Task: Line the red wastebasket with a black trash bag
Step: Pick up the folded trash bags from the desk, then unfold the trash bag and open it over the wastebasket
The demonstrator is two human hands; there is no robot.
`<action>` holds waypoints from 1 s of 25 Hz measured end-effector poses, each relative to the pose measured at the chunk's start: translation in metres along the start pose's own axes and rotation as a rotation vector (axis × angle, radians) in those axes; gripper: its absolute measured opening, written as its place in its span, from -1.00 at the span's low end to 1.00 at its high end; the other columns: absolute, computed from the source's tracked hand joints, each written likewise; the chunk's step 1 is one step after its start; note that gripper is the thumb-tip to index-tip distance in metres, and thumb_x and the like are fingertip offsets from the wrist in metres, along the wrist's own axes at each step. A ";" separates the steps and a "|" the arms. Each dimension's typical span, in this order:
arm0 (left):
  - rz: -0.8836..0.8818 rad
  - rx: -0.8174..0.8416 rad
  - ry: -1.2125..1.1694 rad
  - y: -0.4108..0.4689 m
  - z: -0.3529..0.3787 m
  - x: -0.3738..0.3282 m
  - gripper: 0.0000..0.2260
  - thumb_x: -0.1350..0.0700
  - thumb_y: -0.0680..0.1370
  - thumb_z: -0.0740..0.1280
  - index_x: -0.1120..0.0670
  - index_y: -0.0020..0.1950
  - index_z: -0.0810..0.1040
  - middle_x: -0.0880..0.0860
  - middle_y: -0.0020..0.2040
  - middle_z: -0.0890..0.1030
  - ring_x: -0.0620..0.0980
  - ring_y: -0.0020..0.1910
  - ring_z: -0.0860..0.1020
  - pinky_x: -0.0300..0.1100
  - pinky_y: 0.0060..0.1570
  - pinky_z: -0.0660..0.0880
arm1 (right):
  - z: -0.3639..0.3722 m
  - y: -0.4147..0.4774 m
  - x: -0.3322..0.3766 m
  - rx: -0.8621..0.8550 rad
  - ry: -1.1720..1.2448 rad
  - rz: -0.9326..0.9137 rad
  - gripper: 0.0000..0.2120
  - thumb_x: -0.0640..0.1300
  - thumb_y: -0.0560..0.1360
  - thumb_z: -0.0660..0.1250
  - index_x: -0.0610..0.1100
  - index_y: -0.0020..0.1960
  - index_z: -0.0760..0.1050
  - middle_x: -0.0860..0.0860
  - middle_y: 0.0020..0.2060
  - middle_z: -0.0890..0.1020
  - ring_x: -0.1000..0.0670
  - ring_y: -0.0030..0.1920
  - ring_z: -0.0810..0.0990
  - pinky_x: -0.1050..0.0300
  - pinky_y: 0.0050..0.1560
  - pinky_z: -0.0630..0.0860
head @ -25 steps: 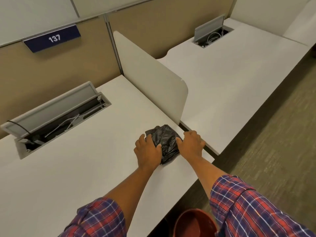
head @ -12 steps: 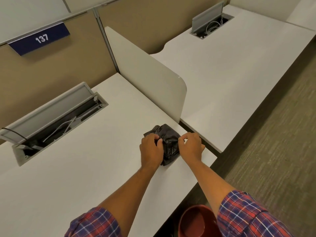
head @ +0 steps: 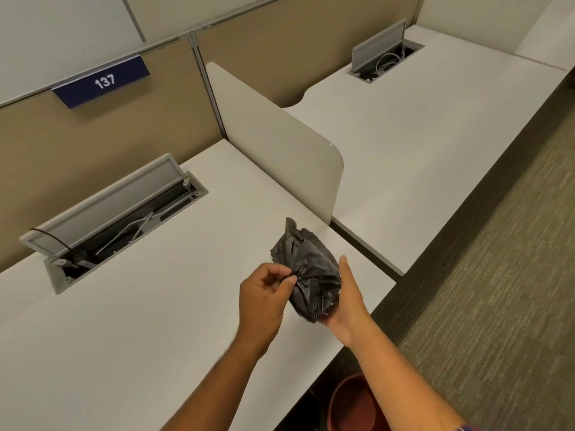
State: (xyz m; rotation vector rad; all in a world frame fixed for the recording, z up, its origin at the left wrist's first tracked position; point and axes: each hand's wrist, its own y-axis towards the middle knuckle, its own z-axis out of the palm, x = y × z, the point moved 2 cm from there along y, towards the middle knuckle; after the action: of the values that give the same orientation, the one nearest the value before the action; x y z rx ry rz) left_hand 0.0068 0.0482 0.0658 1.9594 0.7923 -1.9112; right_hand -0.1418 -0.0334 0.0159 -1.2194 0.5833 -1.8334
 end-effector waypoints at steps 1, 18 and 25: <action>-0.011 0.018 -0.016 -0.013 -0.008 -0.002 -0.76 0.28 0.57 0.50 -0.09 -0.06 0.74 -0.02 -0.10 0.77 -0.03 -0.06 0.76 -0.22 -0.05 0.71 | 0.005 -0.004 -0.003 0.086 0.056 0.018 -0.32 0.50 0.56 0.19 0.05 0.40 0.63 -0.21 0.28 0.72 -0.29 0.26 0.72 -0.26 0.18 0.69; -0.383 0.086 -0.422 -0.155 -0.124 0.013 -0.80 0.05 0.66 0.44 -0.06 0.27 0.74 0.03 0.20 0.81 0.04 0.17 0.78 -0.06 0.01 0.74 | 0.062 -0.130 -0.097 0.072 -0.512 -0.511 -0.82 0.01 0.63 0.43 0.07 0.19 0.74 -0.01 0.12 0.81 -0.06 0.16 0.78 -0.13 0.27 0.68; -0.436 -0.059 -0.532 -0.216 -0.133 0.032 -0.81 0.17 0.62 0.49 0.06 0.23 0.71 0.06 0.08 0.84 0.04 0.04 0.81 -0.15 -0.15 0.73 | -0.003 -0.188 -0.148 -0.074 -0.368 -0.560 -0.83 -0.17 0.64 0.42 0.02 0.12 0.76 -0.02 0.07 0.81 -0.03 0.15 0.77 0.09 0.09 0.64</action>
State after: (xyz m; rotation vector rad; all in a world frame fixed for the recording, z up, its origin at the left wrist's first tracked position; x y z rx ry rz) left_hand -0.0078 0.3028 0.0807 1.2041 1.1480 -2.4577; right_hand -0.1912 0.1925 0.0787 -1.8545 0.1024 -1.9611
